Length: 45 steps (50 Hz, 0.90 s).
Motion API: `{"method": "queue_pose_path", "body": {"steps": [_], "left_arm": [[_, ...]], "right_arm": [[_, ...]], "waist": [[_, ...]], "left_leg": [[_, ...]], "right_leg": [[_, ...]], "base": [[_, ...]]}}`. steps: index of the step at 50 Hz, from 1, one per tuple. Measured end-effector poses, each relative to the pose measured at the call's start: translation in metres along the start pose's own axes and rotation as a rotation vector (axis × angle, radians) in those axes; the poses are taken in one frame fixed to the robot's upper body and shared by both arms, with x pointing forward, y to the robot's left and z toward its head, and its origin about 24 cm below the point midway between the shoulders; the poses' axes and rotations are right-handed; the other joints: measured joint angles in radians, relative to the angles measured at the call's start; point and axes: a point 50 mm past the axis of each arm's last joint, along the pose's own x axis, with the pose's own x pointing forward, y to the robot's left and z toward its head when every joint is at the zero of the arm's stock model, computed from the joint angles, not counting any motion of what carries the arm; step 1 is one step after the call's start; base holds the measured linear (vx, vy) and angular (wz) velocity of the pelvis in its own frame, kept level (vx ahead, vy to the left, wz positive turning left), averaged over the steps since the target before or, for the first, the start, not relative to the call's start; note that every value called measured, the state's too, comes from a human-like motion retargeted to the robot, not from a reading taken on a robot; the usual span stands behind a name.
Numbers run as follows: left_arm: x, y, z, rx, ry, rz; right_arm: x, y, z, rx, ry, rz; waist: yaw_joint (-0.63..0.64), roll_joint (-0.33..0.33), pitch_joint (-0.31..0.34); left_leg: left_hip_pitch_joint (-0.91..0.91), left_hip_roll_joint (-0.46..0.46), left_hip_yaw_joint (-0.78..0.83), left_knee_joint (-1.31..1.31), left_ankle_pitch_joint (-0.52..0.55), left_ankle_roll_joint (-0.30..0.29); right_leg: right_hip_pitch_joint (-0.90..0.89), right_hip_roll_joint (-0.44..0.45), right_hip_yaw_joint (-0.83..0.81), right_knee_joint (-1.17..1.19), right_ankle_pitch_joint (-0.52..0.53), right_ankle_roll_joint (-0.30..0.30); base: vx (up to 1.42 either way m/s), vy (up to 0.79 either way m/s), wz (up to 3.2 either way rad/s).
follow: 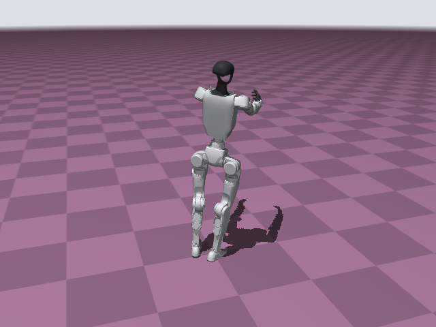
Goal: Upper body actions
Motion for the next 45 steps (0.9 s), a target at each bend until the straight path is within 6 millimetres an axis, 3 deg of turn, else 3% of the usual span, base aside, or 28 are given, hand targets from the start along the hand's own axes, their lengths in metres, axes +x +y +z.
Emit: {"method": "queue_pose_path", "body": {"steps": [3, 5, 8, 10, 12, 13, 15, 17, 18, 20, 22, 24, 26, 29, 33, 40, 42, 45], "left_arm": [[-0.008, 0.015, -0.032, 0.137, 0.006, -0.099], [-0.019, 0.034, -0.068, 0.24, 0.065, -0.145], [-0.054, 0.063, -0.147, 0.378, 0.259, -0.158], [-0.091, 0.079, -0.208, 0.426, 0.48, -0.163], [-0.142, 0.089, -0.266, 0.428, 0.788, -0.204], [-0.173, 0.093, -0.291, 0.413, 0.969, -0.228], [-0.238, 0.097, -0.325, 0.355, 1.335, -0.251], [-0.297, 0.097, -0.34, 0.236, 1.619, -0.197], [-0.325, 0.093, -0.345, 0.153, 1.739, -0.159], [-0.381, 0.083, -0.352, -0.044, 1.912, -0.101], [-0.432, 0.074, -0.355, -0.231, 1.981, -0.09], [-0.476, 0.064, -0.353, -0.375, 2.032, -0.069], [-0.512, 0.052, -0.345, -0.473, 2.106, -0.006], [-0.541, 0.035, -0.336, -0.555, 2.191, 0.097], [-0.532, 0.027, -0.338, -0.582, 2.156, 0.103], [-0.442, 0.052, -0.359, -0.337, 1.906, -0.053], [-0.405, 0.056, -0.361, -0.255, 1.798, -0.098], [-0.342, 0.053, -0.357, -0.165, 1.603, -0.153]], "right_arm": [[-0.021, 0.009, -0.021, -0.165, -0.034, 0.172], [-0.043, 0.015, -0.05, -0.259, -0.008, 0.252], [-0.098, 0.025, -0.137, -0.367, 0.249, 0.281], [-0.156, 0.033, -0.206, -0.427, 0.587, 0.31], [-0.242, 0.035, -0.266, -0.45, 1.119, 0.368], [-0.292, 0.034, -0.281, -0.434, 1.427, 0.413], [-0.386, 0.035, -0.282, -0.318, 1.969, 0.494], [-0.455, 0.053, -0.272, -0.144, 2.223, 0.463], [-0.481, 0.069, -0.268, -0.06, 2.269, 0.397], [-0.517, 0.106, -0.262, 0.122, 2.263, 0.245], [-0.538, 0.135, -0.256, 0.342, 2.205, 0.128], [-0.558, 0.151, -0.246, 0.522, 2.223, 0.03], [-0.577, 0.155, -0.234, 0.606, 2.302, -0.079], [-0.587, 0.145, -0.23, 0.556, 2.38, -0.227], [-0.563, 0.125, -0.247, 0.344, 2.315, -0.208], [-0.467, 0.095, -0.284, 0.15, 1.981, 0.191], [-0.427, 0.081, -0.291, 0.038, 1.86, 0.22], [-0.352, 0.065, -0.293, -0.167, 1.603, 0.196]], "waist": [[-0.026, 0.017, 0.019], [-0.043, 0.025, 0.027], [-0.053, 0.031, 0.034], [-0.057, 0.031, 0.047], [-0.054, 0.03, 0.068], [-0.05, 0.03, 0.081], [-0.037, 0.029, 0.104], [-0.021, 0.021, 0.13], [-0.017, 0.017, 0.143], [-0.02, 0.008, 0.161], [-0.028, 0.004, 0.167], [-0.035, 0.007, 0.158], [-0.045, 0.021, 0.148], [-0.055, 0.044, 0.163], [-0.061, 0.049, 0.206], [-0.037, 0.037, 0.18], [-0.031, 0.032, 0.179], [-0.024, 0.026, 0.2]], "left_leg": [[-0.004, 0.0, -0.005, 0.0, 0.001, 0.001], [-0.006, 0.0, -0.008, -0.001, 0.0, 0.001], [-0.003, 0.0, -0.006, -0.002, -0.001, 0.001], [0.003, -0.001, -0.006, -0.003, -0.002, 0.001], [0.012, -0.003, -0.009, -0.004, -0.002, 0.003], [0.016, -0.004, -0.011, -0.005, -0.002, 0.004], [0.021, -0.006, -0.016, -0.006, -0.002, 0.006], [0.018, -0.009, -0.023, -0.006, -0.001, 0.007], [0.014, -0.011, -0.027, -0.005, 0.0, 0.006], [0.005, -0.015, -0.038, -0.002, 0.002, 0.005], [-0.002, -0.017, -0.043, -0.001, 0.004, 0.003], [-0.008, -0.016, -0.037, -0.001, 0.004, 0.001], [-0.017, -0.008, -0.024, -0.001, 0.003, -0.001], [-0.018, 0.005, -0.002, 0.0, 0.001, -0.001], [-0.009, 0.009, 0.006, 0.0, 0.005, 0.0], [-0.041, 0.011, -0.01, 0.01, 0.019, 0.0], [-0.042, 0.011, -0.01, 0.011, 0.022, 0.001], [-0.03, 0.011, -0.005, 0.012, 0.026, 0.003]], "right_leg": [[-0.001, 0.0, -0.005, -0.002, 0.0, 0.001], [-0.003, 0.0, -0.007, -0.002, 0.0, 0.001], [-0.003, 0.001, -0.006, -0.003, 0.001, 0.001], [0.003, 0.001, -0.006, -0.003, 0.001, 0.001], [0.011, 0.0, -0.009, -0.003, 0.0, 0.001], [0.016, 0.0, -0.011, -0.003, 0.001, 0.001], [0.021, -0.001, -0.015, -0.004, 0.0, 0.003], [0.022, -0.005, -0.021, -0.004, -0.001, 0.005], [0.022, -0.009, -0.026, -0.005, -0.002, 0.006], [0.022, -0.016, -0.037, -0.007, -0.005, 0.008], [0.018, -0.021, -0.041, -0.008, -0.005, 0.009], [0.009, -0.022, -0.035, -0.007, -0.003, 0.009], [-0.009, -0.019, -0.02, -0.004, 0.002, 0.01], [-0.025, -0.009, 0.003, 0.001, 0.011, 0.01], [-0.024, -0.008, 0.011, 0.004, 0.023, 0.009], [-0.045, -0.016, -0.004, 0.003, 0.036, 0.008], [-0.045, -0.016, -0.004, 0.003, 0.04, 0.006], [-0.035, -0.014, -0.001, 0.004, 0.045, 0.003]], "base": [[-0.03, 0.11, 0.08], [0.04, 0.09, 0.05], [0.06, 0.06, -0.02], [0.03, 0.06, 0.0], [-0.01, 0.06, 0.04], [-0.02, 0.08, 0.08], [-0.01, 0.1, 0.11], [-0.05, 0.09, 0.18], [-0.03, 0.06, 0.25], [0.04, 0.04, 0.28], [0.14, 0.03, 0.14], [0.17, 0.04, -0.12], [0.05, 0.07, -0.34], [-0.1, 0.07, -0.41], [-0.15, 0.03, -0.12], [-0.07, -0.05, 0.12], [-0.07, -0.07, -0.01], [-0.11, -0.07, -0.08]]}}
